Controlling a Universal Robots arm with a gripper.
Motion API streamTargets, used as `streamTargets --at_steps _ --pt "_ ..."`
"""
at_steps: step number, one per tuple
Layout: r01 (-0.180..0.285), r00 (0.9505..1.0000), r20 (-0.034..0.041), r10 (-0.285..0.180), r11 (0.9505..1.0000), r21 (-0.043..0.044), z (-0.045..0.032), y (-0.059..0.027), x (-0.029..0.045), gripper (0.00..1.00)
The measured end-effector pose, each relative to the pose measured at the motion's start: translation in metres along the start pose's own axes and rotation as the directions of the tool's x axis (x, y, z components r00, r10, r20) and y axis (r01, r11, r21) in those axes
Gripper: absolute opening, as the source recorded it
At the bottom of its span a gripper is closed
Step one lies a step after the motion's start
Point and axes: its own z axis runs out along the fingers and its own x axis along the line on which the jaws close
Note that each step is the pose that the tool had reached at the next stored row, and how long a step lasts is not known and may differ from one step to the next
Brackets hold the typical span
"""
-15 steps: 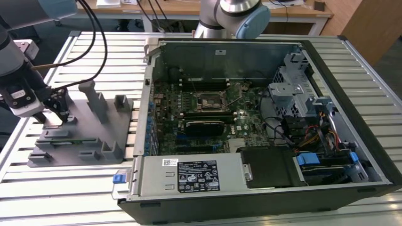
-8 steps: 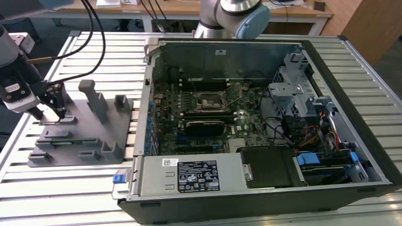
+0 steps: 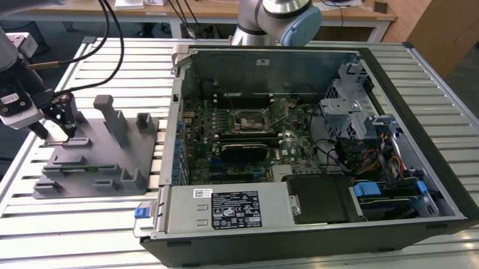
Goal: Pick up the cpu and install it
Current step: 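Pick up the cpu and move it towards the insertion slot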
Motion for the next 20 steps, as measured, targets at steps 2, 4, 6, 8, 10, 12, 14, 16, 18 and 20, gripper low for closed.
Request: streamTargets --at_steps 2,4,6,8,10,12,14,16,18,20 --pt "0.000 1.0000 0.0000 0.000 1.0000 0.0000 -0.0020 0.0002 0.0000 0.54" --pt "0.000 1.0000 0.0000 0.000 1.0000 0.0000 -0.0035 0.0005 -0.0001 0.54" --pt "0.000 1.0000 0.0000 0.000 1.0000 0.0003 -0.0047 0.0007 -0.0001 0.54" --pt "0.000 1.0000 0.0000 0.000 1.0000 0.0004 -0.0056 0.0008 -0.0002 0.54" --pt "0.000 1.0000 -0.0001 0.000 1.0000 0.0009 -0.0068 0.0010 -0.0002 0.54" --pt "0.000 1.0000 -0.0001 0.000 1.0000 0.0013 -0.0081 0.0012 -0.0002 0.54" --pt "0.000 1.0000 -0.0002 0.000 1.0000 0.0017 -0.0092 0.0014 -0.0002 0.54" --pt "0.000 1.0000 -0.0001 0.000 1.0000 0.0025 -0.0103 0.0017 -0.0003 0.54" --pt "0.000 1.0000 -0.0002 0.000 1.0000 0.0034 -0.0110 0.0019 -0.0003 0.54" --pt "0.000 1.0000 -0.0004 0.000 1.0000 0.0046 -0.0117 0.0022 -0.0003 0.54"
